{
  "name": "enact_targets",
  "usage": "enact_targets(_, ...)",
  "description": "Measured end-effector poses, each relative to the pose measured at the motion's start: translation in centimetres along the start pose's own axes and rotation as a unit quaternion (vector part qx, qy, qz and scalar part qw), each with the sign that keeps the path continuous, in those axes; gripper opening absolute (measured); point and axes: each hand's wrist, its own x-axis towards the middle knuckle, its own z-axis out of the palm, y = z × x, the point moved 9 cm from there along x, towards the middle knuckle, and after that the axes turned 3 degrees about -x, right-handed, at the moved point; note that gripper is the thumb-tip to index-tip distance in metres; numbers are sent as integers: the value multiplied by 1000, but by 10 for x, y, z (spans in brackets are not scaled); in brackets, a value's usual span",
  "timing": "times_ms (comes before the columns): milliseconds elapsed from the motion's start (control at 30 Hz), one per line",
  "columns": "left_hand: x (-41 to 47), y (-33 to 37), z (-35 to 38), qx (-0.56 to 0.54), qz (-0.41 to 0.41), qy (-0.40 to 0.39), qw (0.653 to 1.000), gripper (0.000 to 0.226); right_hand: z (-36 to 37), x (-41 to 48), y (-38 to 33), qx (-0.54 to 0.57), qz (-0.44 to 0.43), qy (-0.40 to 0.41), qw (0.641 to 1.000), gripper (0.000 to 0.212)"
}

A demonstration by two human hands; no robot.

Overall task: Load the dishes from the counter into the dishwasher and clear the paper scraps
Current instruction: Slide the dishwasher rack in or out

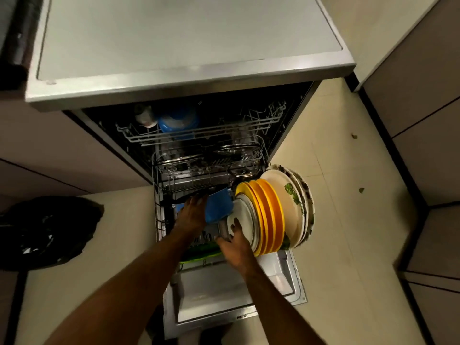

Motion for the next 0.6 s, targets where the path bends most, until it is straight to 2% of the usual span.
enact_targets(300,-72,12,36,39,28,-4,999,73,-14,-29,31,-141,-69,-8,988,94)
enact_targets(600,-163,4,101,56,-5,-16,998,71,-44,-86,104,-241,-82,-1,967,95)
